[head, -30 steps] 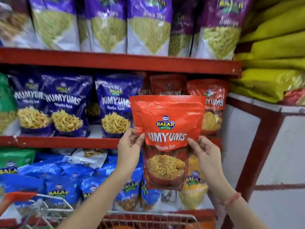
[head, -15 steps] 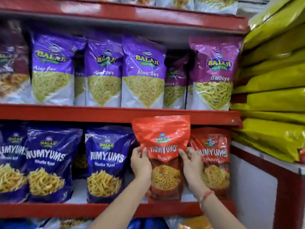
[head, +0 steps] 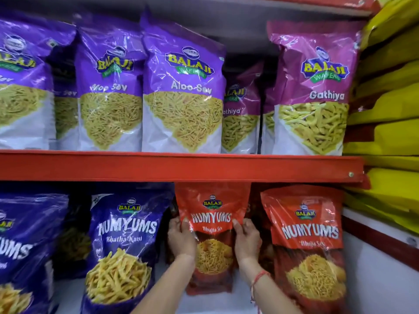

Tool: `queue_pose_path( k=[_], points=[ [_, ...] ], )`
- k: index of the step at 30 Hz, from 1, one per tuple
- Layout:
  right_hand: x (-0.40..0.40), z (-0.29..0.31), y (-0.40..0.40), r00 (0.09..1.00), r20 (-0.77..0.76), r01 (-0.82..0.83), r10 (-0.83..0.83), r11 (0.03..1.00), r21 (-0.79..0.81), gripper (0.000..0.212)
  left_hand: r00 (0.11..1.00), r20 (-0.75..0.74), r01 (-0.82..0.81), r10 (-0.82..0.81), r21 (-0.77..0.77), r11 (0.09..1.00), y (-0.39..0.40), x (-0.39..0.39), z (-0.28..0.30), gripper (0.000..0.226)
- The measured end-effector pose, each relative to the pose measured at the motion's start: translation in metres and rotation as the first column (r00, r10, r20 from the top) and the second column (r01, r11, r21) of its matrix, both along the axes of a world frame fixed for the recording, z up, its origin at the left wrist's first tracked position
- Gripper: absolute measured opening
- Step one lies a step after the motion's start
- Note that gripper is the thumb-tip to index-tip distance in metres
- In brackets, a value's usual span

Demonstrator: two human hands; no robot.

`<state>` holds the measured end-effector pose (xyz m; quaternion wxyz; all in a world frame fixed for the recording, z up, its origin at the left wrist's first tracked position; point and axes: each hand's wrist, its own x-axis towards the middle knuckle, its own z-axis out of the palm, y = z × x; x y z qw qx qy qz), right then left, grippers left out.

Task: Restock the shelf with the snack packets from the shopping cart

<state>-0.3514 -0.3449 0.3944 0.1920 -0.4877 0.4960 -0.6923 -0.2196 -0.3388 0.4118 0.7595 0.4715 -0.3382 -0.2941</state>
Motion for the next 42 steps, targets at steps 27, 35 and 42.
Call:
queue_pose_path(
  k=[27, 35, 42],
  points=[
    [-0.012, -0.035, 0.067, 0.961, 0.063, -0.270, 0.269, 0.863, 0.427, 0.066, 0.916, -0.078, 0.402, -0.394, 0.208, 0.892, 0.052, 0.034, -0.051, 0.071],
    [-0.024, -0.039, 0.115, 0.963, -0.154, -0.136, 0.222, 0.891, 0.434, 0.064, 0.863, -0.005, 0.490, -0.504, 0.243, 0.837, 0.107, 0.032, -0.049, 0.060],
    [-0.028, -0.035, 0.147, 0.957, -0.184, -0.121, 0.226, 0.883, 0.454, 0.065, 0.856, 0.186, 0.389, -0.483, 0.385, 0.837, 0.141, 0.034, -0.046, 0.088]
  ],
)
